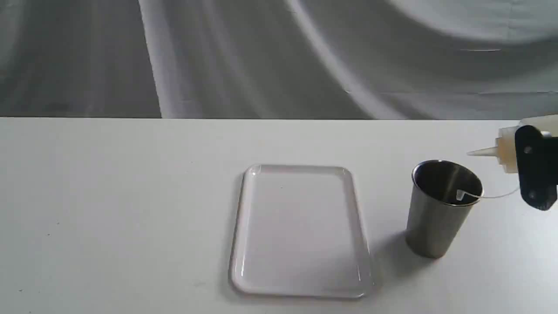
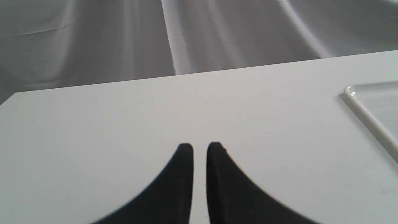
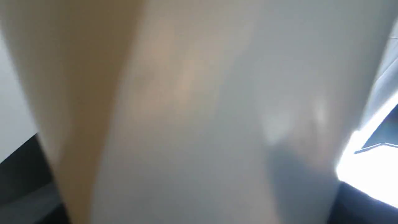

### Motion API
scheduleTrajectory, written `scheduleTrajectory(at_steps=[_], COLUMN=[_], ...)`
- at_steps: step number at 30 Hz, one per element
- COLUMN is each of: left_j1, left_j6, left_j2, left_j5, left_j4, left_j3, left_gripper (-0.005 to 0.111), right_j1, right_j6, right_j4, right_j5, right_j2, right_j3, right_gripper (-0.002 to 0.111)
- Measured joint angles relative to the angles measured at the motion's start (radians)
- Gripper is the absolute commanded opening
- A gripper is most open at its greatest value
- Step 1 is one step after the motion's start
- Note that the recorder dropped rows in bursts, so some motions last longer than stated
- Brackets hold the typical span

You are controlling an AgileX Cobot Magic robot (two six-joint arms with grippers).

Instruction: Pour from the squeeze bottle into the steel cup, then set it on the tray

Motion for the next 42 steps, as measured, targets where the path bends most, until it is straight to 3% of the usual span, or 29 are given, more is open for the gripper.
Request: scheduleTrajectory(at_steps=[26, 42], left_j1=[0.0, 0.0], left_j6=[0.0, 0.0], left_j2=[0.0, 0.0], left_j5=[0.0, 0.0], left_j4=[0.0, 0.0], left_j3=[0.0, 0.0], left_gripper=[0.008, 0.008], right_j1=[0.0, 0.0], right_j6=[0.458, 1.023], right_j4=[-0.002, -0.002], right_j5=[-0.046, -0.103], right_j2=[0.0, 0.0], right_j3=[0.031, 0.039], right_gripper=[0.0, 0.0])
